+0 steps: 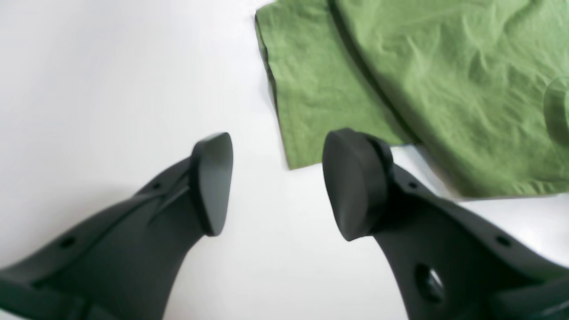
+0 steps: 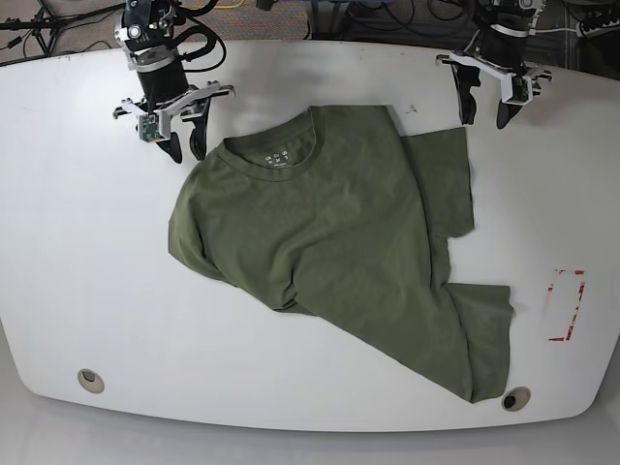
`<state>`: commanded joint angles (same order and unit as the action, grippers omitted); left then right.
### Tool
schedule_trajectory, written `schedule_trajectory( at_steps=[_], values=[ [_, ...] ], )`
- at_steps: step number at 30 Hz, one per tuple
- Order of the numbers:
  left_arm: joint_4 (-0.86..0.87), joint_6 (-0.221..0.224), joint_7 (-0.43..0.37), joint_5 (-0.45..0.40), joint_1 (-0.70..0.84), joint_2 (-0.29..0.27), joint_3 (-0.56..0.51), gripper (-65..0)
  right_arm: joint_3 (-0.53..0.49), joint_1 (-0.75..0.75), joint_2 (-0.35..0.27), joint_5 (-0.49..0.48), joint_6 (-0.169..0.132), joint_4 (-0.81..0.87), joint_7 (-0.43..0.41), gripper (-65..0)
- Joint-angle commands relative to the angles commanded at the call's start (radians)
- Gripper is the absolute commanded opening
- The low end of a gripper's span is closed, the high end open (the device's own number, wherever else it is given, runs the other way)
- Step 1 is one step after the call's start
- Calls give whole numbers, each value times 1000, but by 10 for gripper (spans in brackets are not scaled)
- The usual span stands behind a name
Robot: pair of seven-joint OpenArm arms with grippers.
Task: Fold the T-shirt properly
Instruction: 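Move both grippers in over the olive-green T-shirt, then lower the right gripper onto the shirt shoulder beside the collar and grasp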
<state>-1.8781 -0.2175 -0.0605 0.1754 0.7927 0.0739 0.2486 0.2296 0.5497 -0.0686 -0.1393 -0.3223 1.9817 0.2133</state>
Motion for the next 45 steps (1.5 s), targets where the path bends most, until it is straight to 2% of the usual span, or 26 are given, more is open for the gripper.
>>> schedule_trajectory(
  at_steps=[1,3,11,17,19,31,33,45],
  values=[
    [2,0,-3,0,2,-1,1,-300,-4,-10,2,-2,-1,3,22,-388],
    [-8,-1,-31,11,6,-8,7,-267,-27,-77,19,7,-28,21,160,-297],
    [-13,-5,-36,10,9,-5,11,-255,-36,-111,34,6,-74,16,208,-267],
    [-24,-2,-21,17,12,-2,11,-289,-4,-146,33,13,-116,-13,231,-256],
    [-46,-1,-8,7,15,-1,14,-297,17,-203,38,23,-164,-57,270,-238],
    [-83,-10,20,-11,11,-29,42,-281,22,-251,12,41,-185,-117,311,-231],
    [-117,-18,44,-11,-1,-75,98,-274,25,-316,-24,59,-206,-181,355,-213],
    [-106,-19,55,-7,-16,-88,104,-274,29,-386,-38,77,-207,-276,360,-210]
  ],
)
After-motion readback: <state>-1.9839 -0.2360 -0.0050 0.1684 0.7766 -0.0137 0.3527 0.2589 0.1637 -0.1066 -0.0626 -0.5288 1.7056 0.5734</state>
